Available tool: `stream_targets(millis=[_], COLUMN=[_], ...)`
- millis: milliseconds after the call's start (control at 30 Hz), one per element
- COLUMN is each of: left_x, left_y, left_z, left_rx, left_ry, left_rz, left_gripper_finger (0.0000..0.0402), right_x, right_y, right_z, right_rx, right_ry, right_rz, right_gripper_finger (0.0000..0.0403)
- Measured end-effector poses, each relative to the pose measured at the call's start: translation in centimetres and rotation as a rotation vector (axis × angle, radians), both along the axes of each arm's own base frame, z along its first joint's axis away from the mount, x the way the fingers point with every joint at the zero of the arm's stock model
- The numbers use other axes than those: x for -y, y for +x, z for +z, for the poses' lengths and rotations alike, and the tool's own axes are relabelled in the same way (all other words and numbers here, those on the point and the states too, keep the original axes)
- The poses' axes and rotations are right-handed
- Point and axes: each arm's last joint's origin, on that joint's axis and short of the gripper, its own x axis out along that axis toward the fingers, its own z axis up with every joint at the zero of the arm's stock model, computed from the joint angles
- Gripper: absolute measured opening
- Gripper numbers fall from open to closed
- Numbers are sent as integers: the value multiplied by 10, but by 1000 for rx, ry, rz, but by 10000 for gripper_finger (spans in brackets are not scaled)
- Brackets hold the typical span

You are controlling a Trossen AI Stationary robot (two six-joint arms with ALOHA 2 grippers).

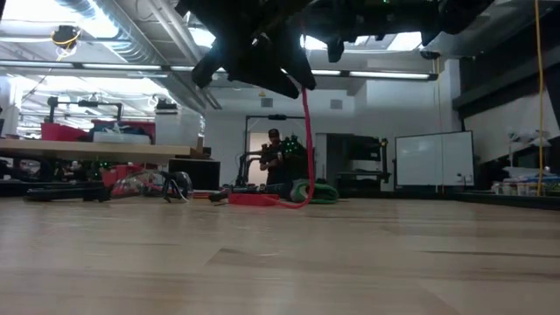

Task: Coil cords
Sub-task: Coil the orange wire into the black spool

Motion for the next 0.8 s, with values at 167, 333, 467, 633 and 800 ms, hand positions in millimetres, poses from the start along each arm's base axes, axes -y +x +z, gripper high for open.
stream_targets(millis=[167, 333, 467, 633, 800], left_x=[-1, -1, -1, -2, 1], left_y=[-1, -1, -1, -3, -12], left_z=[-1, -1, -1, -3, -8], left_rx=[-7, -8, -15, -35, -79], left_ry=[-8, -6, 3, 23, 8], left_rz=[11, 10, 4, 23, 56], left_gripper_finger=[94, 39, 7, 5, 3], right_x=[0, -1, -2, -3, -5], right_y=[0, 0, 0, 0, -4], right_z=[1, 2, 3, 3, 6], right_rx=[7, 18, 26, 23, 11], right_ry=[0, 6, 47, 66, 89], right_rz=[3, 22, 59, 109, 153], right_gripper_finger=[7, 7, 7, 7, 7])
